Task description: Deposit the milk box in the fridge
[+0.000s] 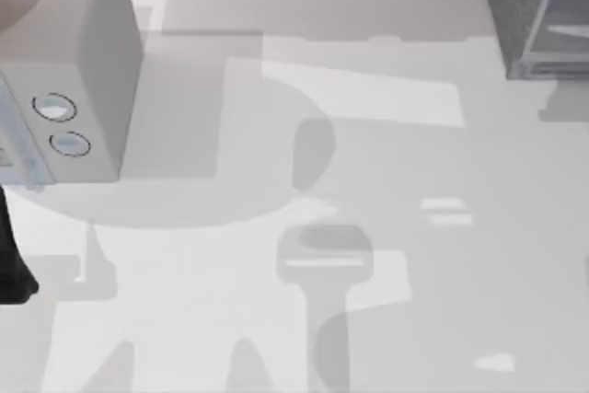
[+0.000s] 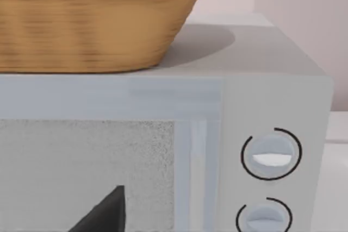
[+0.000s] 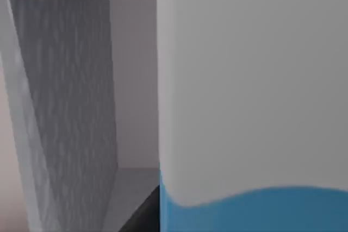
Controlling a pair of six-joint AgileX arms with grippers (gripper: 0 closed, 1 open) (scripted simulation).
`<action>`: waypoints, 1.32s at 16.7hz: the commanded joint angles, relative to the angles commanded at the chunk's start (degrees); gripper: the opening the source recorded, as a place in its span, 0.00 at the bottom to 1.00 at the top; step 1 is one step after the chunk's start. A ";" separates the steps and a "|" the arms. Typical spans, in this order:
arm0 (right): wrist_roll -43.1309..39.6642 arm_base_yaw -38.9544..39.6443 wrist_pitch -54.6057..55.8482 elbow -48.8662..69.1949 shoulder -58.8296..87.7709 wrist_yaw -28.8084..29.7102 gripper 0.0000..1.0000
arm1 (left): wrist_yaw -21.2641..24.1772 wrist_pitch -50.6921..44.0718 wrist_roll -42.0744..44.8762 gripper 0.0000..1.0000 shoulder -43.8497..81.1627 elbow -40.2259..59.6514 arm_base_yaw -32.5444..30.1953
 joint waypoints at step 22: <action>0.28 -3.48 15.19 25.93 42.59 -3.85 0.00 | 0.00 0.00 0.00 1.00 0.00 0.00 0.00</action>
